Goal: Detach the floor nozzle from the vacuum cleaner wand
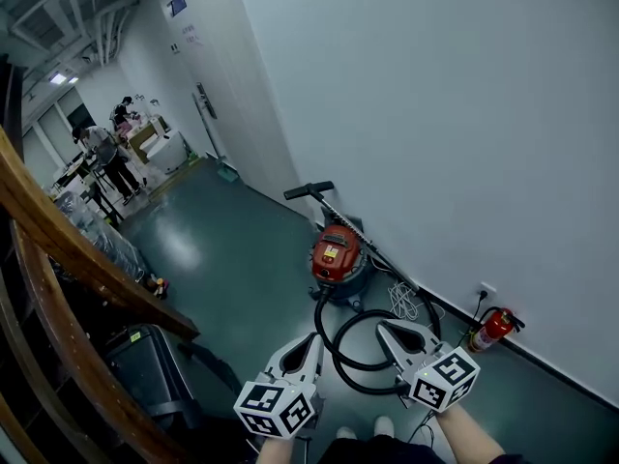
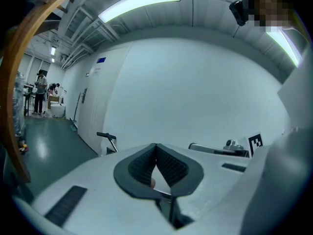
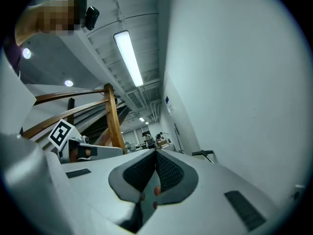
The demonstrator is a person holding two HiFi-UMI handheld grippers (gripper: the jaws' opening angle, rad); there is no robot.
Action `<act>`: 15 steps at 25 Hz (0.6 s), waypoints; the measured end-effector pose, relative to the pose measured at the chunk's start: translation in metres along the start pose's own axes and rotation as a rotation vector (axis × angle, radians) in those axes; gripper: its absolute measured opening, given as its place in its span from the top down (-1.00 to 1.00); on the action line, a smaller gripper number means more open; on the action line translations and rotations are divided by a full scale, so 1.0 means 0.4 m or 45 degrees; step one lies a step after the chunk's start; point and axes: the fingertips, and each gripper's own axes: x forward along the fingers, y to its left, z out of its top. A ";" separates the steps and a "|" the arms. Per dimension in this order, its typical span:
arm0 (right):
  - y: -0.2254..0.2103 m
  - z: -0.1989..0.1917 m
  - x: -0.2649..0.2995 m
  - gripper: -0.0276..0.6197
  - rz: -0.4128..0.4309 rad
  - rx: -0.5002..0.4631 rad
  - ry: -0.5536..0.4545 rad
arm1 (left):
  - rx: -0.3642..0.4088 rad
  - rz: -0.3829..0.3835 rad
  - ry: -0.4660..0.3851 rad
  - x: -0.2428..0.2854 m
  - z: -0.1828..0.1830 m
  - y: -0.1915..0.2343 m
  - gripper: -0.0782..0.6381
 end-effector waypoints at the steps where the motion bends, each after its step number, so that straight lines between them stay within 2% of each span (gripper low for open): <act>1: -0.004 -0.003 0.001 0.86 0.008 0.005 0.004 | 0.000 0.010 0.000 0.002 -0.001 0.000 0.77; 9: -0.055 -0.022 0.013 0.86 0.021 0.049 0.020 | -0.003 0.046 0.024 0.033 -0.022 0.010 0.77; 15: -0.086 -0.033 0.073 0.86 0.015 0.048 0.035 | -0.018 0.045 0.020 0.074 -0.012 0.066 0.77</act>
